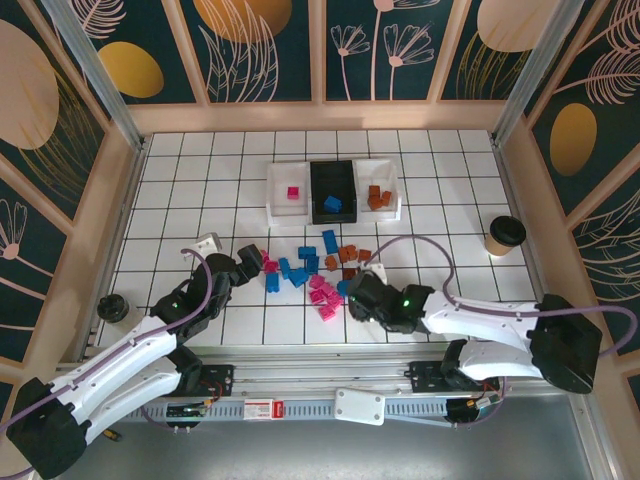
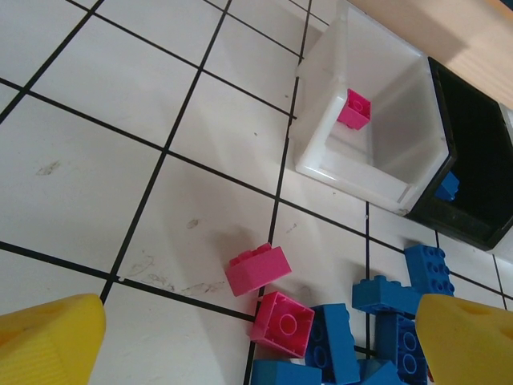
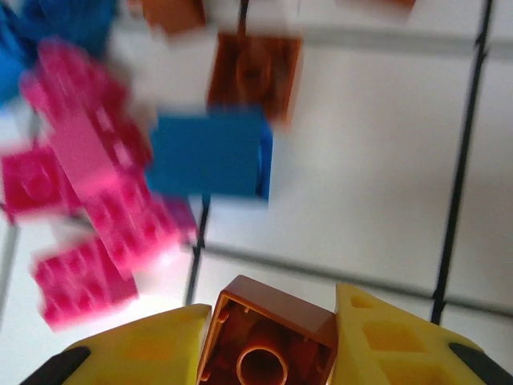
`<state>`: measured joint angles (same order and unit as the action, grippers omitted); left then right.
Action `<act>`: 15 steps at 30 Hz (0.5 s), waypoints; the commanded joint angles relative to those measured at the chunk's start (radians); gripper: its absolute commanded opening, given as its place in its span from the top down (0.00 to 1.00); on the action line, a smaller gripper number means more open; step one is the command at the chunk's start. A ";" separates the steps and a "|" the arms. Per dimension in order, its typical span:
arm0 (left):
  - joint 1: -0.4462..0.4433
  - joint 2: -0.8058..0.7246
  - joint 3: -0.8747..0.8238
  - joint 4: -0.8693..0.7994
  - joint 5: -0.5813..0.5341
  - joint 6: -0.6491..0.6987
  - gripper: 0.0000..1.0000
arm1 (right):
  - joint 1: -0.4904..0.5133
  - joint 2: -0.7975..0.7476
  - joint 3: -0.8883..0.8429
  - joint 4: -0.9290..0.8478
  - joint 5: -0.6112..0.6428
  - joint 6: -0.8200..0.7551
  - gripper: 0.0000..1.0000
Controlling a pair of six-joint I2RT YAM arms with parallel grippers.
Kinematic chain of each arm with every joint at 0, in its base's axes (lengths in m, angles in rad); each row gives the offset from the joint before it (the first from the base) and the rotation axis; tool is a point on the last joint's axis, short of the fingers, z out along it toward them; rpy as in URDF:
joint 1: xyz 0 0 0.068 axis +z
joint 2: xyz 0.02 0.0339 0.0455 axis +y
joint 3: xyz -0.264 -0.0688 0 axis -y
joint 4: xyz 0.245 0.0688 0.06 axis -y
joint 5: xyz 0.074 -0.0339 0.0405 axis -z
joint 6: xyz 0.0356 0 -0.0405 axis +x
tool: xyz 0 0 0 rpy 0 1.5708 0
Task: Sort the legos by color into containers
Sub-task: Pick up the lego from the bottom-center of the table, then place the lego in the container.
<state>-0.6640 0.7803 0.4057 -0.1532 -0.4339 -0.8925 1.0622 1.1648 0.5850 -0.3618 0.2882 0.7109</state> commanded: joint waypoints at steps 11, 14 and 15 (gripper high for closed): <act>-0.001 0.020 0.022 0.030 0.030 0.010 0.01 | -0.508 0.284 0.386 0.307 -0.007 -0.312 0.78; -0.001 0.026 0.027 0.022 0.038 0.027 0.01 | -0.584 0.420 0.470 0.322 -0.042 -0.313 0.78; -0.001 0.028 0.028 0.020 0.042 0.032 0.01 | -0.598 0.452 0.495 0.323 -0.052 -0.312 0.77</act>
<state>-0.6640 0.8021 0.4057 -0.1448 -0.4057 -0.8875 0.4980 1.5467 1.0153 -0.0776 0.2768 0.4297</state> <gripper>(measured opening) 0.988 0.345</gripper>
